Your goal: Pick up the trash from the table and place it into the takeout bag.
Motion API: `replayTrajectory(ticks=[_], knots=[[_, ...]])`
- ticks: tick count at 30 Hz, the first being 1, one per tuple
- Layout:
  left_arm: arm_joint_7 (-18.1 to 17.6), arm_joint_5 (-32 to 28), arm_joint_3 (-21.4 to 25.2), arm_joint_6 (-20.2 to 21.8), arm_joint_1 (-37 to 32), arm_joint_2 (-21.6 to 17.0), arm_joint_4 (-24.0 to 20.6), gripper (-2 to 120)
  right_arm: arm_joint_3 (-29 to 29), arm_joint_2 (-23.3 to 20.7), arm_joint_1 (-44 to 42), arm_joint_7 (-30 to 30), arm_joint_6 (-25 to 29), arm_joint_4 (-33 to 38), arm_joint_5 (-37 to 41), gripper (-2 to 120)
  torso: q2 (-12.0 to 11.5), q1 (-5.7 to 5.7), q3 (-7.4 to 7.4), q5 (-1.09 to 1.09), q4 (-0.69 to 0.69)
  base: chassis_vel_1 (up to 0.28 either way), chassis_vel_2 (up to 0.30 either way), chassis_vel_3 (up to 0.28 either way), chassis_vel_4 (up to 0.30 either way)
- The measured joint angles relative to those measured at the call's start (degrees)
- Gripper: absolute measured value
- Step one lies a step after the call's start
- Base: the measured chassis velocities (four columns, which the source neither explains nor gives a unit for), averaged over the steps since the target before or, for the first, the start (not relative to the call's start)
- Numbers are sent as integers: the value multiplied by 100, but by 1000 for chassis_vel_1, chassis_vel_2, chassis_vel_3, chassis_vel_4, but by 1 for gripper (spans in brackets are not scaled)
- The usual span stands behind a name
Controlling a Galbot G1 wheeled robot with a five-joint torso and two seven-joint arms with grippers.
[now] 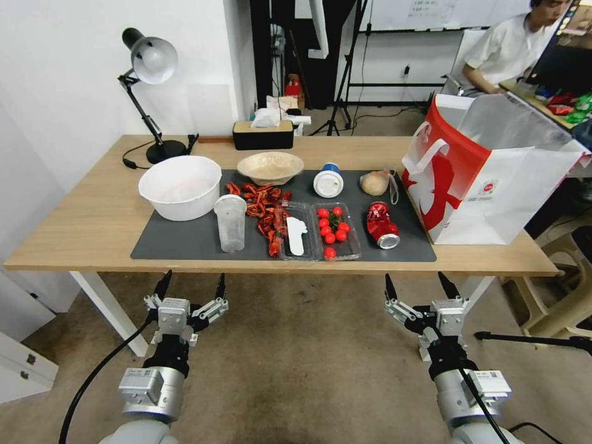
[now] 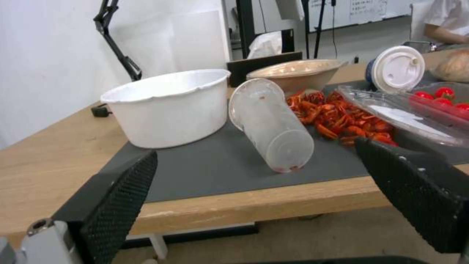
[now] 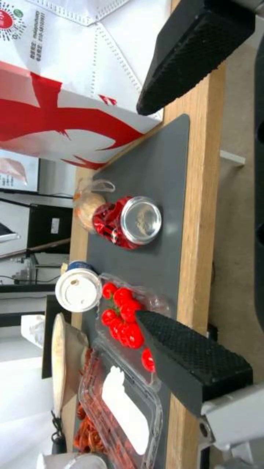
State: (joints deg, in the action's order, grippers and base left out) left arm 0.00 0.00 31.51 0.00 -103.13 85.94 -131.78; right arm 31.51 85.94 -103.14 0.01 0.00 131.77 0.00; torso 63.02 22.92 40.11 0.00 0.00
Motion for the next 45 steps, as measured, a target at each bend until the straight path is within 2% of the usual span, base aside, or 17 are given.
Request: replayTrajectory(ticks=[42,45], knots=[[0,0,0,0,0,0,0,100,0,0,0,0,0,0,0,100,0,0,0,0,0,0,0,0,0],[-139,-148,-83,55,124,-59,21,100,16,62,53,-71,-119,8,23,100,0,-1,0,1,2,0,0,0,0]])
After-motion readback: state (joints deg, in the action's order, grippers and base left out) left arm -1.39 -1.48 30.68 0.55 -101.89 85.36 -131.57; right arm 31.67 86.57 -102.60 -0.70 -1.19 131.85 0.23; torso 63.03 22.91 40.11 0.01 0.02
